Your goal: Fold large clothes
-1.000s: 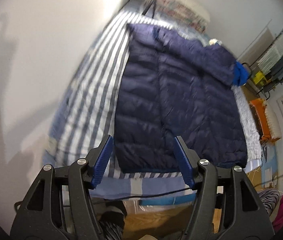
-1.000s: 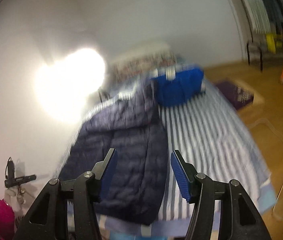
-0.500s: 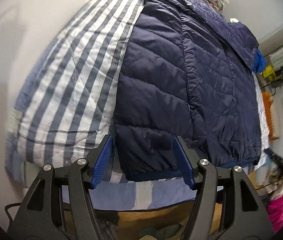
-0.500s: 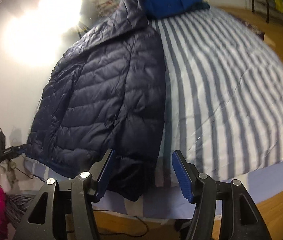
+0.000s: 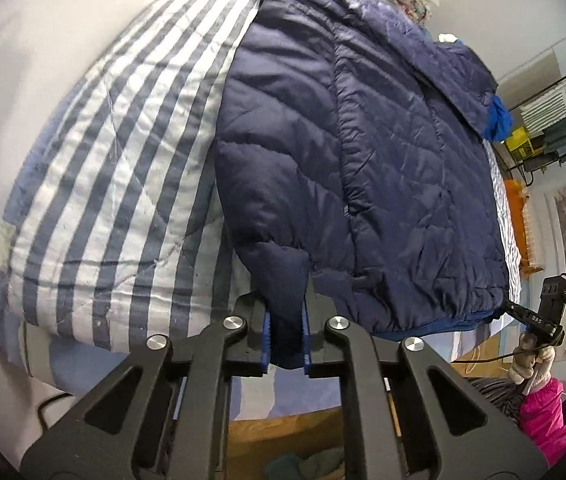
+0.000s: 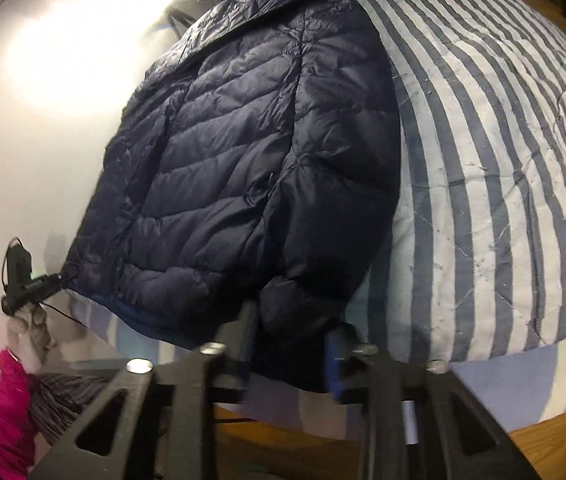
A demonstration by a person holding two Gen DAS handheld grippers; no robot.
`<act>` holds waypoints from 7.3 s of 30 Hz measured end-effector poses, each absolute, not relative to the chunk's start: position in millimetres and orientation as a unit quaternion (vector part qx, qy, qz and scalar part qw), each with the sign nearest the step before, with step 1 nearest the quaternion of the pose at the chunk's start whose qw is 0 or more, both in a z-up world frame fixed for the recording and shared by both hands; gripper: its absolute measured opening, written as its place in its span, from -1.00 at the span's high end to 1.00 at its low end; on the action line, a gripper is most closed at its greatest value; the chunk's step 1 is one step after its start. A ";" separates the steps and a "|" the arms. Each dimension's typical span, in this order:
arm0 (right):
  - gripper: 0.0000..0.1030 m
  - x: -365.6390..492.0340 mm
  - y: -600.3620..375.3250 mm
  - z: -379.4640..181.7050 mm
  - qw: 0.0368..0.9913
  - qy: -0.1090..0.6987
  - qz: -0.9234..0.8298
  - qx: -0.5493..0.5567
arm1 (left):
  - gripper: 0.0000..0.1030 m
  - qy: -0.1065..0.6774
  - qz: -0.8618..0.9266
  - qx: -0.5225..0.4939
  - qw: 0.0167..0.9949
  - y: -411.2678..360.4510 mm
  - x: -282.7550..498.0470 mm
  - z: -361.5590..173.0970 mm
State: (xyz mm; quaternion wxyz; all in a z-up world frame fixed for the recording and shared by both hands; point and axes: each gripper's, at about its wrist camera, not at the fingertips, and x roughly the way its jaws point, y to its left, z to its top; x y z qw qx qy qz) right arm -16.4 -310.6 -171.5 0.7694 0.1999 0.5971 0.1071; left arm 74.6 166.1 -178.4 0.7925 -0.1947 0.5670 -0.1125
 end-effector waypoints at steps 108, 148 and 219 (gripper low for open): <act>0.06 439.2 -301.8 -58.5 0.926 0.372 0.065 0.024 | 0.03 0.411 -0.030 -0.126 0.902 77.6 622.0 -107.7; 0.00 280.2 -358.3 -76.2 0.896 0.428 0.036 0.115 | 0.00 0.451 -0.091 0.098 0.882 -106.5 607.3 -188.8; 0.84 353.0 138.4 -132.8 0.845 0.452 0.232 -0.166 | 0.28 0.325 -0.185 -0.126 0.919 -1.8 58.0 3.0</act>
